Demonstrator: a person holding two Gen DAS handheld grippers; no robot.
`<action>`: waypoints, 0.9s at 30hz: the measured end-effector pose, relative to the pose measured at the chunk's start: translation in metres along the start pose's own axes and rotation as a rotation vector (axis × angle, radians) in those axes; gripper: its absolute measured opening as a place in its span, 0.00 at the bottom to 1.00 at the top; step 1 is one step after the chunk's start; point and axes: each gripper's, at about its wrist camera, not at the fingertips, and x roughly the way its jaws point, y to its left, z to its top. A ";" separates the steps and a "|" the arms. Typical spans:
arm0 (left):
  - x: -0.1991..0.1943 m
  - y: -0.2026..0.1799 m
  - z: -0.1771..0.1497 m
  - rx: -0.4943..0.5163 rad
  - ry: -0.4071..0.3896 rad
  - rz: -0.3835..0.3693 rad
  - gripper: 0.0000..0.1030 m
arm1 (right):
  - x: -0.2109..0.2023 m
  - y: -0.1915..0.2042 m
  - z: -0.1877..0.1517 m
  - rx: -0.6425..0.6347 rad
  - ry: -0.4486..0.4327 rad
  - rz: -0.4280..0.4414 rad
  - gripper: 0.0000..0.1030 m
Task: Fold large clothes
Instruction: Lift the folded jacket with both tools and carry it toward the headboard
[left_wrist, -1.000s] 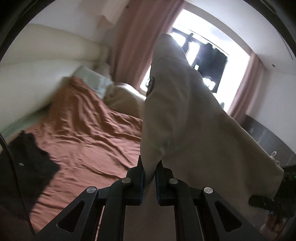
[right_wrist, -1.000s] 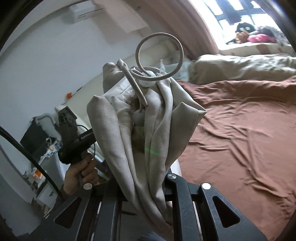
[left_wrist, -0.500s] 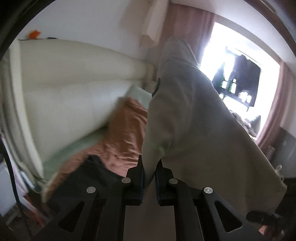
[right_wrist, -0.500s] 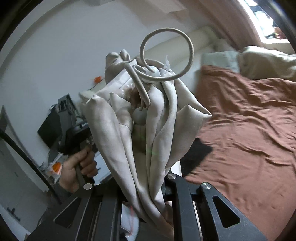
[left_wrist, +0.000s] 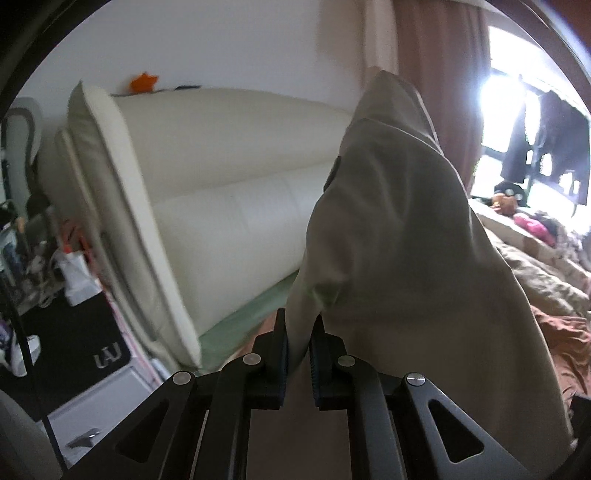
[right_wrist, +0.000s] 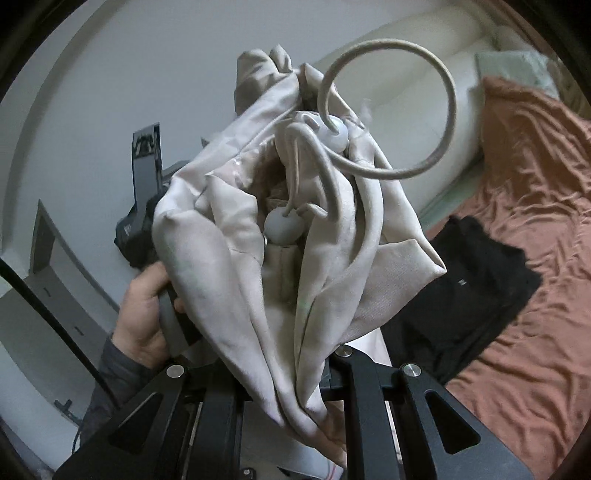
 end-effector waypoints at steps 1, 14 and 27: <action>0.004 0.005 0.001 0.001 0.008 0.016 0.10 | 0.006 -0.006 0.002 0.016 0.003 0.013 0.09; 0.117 0.006 0.007 -0.040 0.128 0.116 0.10 | 0.025 -0.123 0.029 0.173 0.018 0.049 0.09; 0.258 0.020 -0.024 0.004 0.253 0.177 0.10 | 0.049 -0.233 0.054 0.297 0.023 0.055 0.08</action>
